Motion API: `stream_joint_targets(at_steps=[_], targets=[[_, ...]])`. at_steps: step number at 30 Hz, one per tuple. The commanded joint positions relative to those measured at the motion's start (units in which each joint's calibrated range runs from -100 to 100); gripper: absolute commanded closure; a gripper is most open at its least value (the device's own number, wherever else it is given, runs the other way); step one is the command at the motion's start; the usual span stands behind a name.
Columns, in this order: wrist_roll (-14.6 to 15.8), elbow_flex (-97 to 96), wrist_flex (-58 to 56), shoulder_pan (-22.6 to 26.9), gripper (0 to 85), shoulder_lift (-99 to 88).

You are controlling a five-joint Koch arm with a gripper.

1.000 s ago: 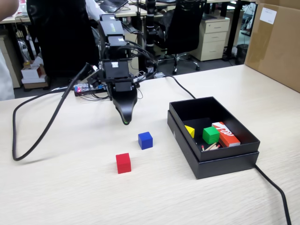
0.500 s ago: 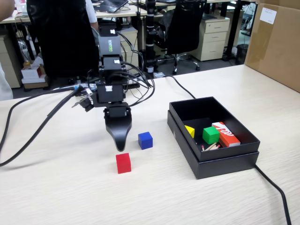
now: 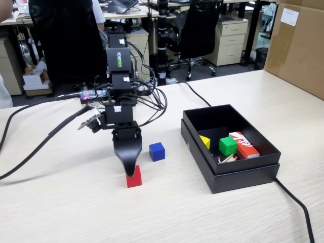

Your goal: Put the red cube on top of the blue cube

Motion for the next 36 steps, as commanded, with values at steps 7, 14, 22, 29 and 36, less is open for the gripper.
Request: stream_joint_targets(at_steps=[7, 14, 22, 29, 36], targets=[[-0.3, 6.6, 0.8, 0.1, 38.7, 1.8], [-1.2, 6.8, 0.8, 0.3, 39.5, 3.6], [-1.7, 6.7, 0.7, 0.3, 49.1, 4.0], [-1.8, 6.6, 0.1, 0.5, 54.8, 4.6], [-1.8, 6.4, 0.1, 0.5, 57.5, 5.1]])
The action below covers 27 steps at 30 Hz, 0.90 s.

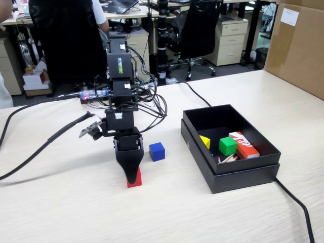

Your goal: Put the red cube on top of the blue cube

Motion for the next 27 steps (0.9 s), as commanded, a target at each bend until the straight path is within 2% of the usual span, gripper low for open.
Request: stream_joint_targets(at_steps=[1, 4, 8, 12, 19, 27], targets=[[-0.4, 2.8, 0.0, 0.3, 58.0, -0.8], [-0.2, 2.9, 0.0, 0.3, 68.0, -0.8], [-0.1, 2.9, 0.0, 0.3, 69.4, -0.8], [0.2, 3.0, 0.0, 0.2, 78.7, -0.9], [0.6, 2.2, -0.6, 0.0, 78.7, -7.8], [1.8, -1.4, -7.1, 0.6, 78.7, -26.0]])
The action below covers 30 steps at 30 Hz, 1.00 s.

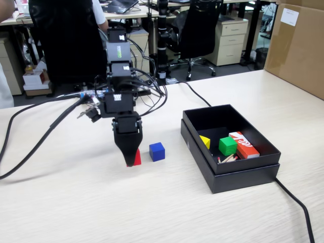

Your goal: Put the red cube on top of the blue cube

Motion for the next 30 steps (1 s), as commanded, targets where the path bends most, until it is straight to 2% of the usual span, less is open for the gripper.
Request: stream_joint_targets(at_steps=[1, 11, 17, 30], targets=[[0.7, -0.3, -2.8, 0.7, 78.7, -11.5], [4.4, -12.2, -5.8, 6.1, 78.7, -29.7], [5.4, -13.2, -5.8, 7.5, 78.7, -28.2], [5.9, -14.6, -4.6, 6.8, 78.6, -20.6]])
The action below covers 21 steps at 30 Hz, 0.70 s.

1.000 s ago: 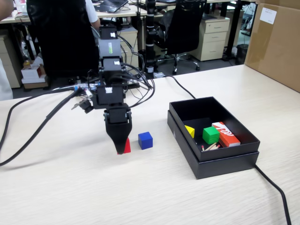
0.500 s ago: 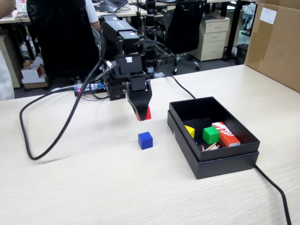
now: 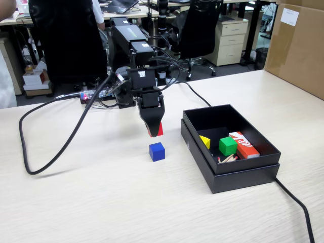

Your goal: Put the red cube on top of the blue cube

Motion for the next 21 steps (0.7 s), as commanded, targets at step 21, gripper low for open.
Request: stream_joint_targets(at_steps=[21], targets=[[0.3, 4.5, 6.1, 0.0, 78.6, 6.0]])
